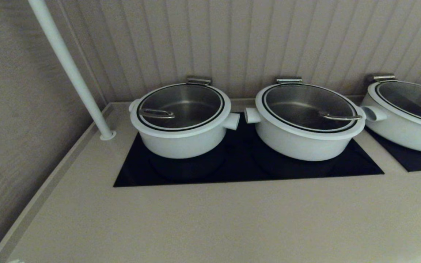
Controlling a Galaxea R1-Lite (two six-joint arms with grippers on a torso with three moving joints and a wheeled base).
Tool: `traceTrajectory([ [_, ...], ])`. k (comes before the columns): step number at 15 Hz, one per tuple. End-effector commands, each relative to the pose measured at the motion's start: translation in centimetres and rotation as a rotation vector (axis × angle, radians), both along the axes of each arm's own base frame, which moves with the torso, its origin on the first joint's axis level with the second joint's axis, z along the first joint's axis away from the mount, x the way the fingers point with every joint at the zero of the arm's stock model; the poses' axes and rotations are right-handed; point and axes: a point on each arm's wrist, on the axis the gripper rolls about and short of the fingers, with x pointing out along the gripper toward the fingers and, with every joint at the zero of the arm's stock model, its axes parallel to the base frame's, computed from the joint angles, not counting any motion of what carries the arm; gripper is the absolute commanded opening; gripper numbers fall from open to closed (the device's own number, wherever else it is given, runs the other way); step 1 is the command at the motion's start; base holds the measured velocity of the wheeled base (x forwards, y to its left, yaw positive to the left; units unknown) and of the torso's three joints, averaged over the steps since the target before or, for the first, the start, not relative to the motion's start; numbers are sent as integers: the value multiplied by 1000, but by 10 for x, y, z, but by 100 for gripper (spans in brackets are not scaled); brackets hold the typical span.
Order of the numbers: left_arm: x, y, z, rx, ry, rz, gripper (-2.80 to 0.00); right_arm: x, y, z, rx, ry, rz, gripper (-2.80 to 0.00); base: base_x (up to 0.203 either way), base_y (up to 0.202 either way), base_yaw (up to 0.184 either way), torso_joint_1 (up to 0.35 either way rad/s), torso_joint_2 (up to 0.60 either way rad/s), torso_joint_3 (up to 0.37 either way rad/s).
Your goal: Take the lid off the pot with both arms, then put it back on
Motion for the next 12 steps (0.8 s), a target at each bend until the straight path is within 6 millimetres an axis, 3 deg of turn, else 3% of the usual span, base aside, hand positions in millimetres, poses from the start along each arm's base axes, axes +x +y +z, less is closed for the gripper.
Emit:
traceTrajectory([
  [1, -8, 0, -13, 1, -45, 49, -280, 0, 0, 0, 0, 0, 1, -280, 0, 0, 0, 0, 0, 0],
  [6, -22, 1, -38, -1, -92, 130, -280, 0, 0, 0, 0, 0, 1, -280, 0, 0, 0, 0, 0, 0],
  [12, -22, 1, -41, -78, -69, 152, -280, 0, 0, 0, 0, 0, 1, -280, 0, 0, 0, 0, 0, 0],
])
